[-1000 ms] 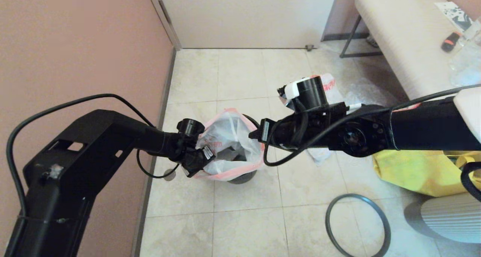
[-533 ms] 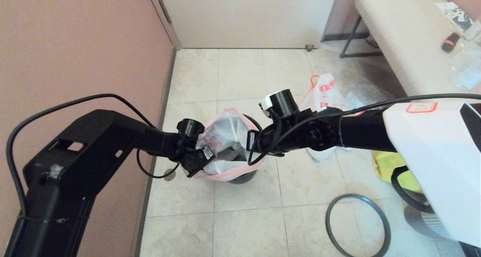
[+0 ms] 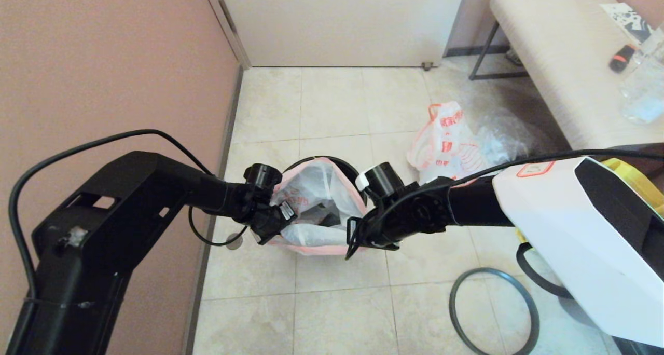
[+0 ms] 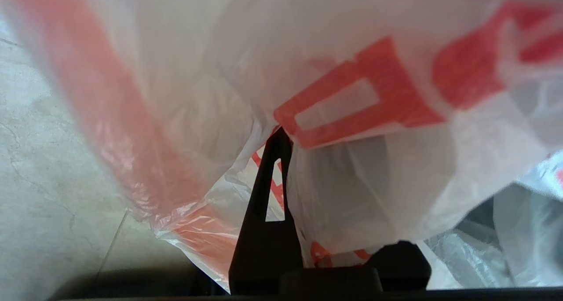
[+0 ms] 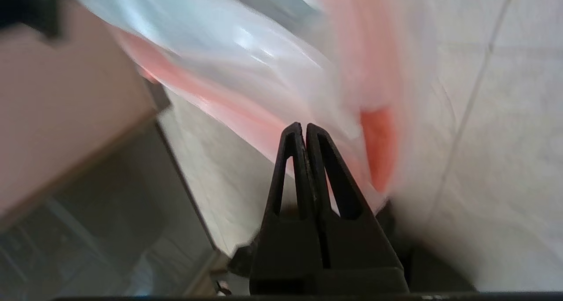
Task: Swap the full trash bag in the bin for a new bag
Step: Put the new garbage bag on the trash can
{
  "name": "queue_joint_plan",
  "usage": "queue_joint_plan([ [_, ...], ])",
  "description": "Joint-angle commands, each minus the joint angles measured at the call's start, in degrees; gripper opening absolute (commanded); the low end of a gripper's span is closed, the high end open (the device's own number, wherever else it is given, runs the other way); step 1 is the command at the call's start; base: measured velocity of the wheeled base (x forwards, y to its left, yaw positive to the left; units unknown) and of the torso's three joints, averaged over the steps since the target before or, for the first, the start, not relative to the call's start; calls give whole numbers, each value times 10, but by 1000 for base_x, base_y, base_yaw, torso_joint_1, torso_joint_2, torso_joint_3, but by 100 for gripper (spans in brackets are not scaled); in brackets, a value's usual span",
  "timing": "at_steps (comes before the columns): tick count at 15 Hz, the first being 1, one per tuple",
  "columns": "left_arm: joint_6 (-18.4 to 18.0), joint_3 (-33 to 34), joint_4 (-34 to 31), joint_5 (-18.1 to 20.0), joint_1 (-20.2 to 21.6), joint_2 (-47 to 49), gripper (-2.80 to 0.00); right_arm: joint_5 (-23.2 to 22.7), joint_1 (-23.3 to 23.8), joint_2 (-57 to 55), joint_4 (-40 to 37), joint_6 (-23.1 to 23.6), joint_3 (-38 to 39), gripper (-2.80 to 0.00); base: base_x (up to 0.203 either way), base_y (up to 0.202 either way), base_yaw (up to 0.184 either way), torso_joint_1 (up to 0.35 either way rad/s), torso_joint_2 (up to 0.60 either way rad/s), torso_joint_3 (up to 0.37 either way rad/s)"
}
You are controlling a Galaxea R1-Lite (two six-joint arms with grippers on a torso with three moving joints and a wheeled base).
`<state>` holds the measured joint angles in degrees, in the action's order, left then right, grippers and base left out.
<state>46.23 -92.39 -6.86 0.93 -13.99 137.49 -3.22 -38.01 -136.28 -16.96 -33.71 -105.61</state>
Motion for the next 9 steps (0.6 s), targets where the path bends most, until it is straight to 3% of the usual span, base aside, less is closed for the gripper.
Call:
queue_joint_plan([
  [1, 3, 0, 0, 0, -1, 1, -280, 0, 2, -7, 5, -2, 22, -280, 0, 0, 0, 0, 0, 0],
  [5, 2, 2, -1, 0, -1, -1, -280, -1, 21, -46, 56, 0, 4, -280, 0, 0, 0, 0, 0, 0],
  [9, 2, 3, 0, 2, -2, -2, -280, 0, 31, -79, 56, 0, -25, -280, 0, 0, 0, 0, 0, 0],
])
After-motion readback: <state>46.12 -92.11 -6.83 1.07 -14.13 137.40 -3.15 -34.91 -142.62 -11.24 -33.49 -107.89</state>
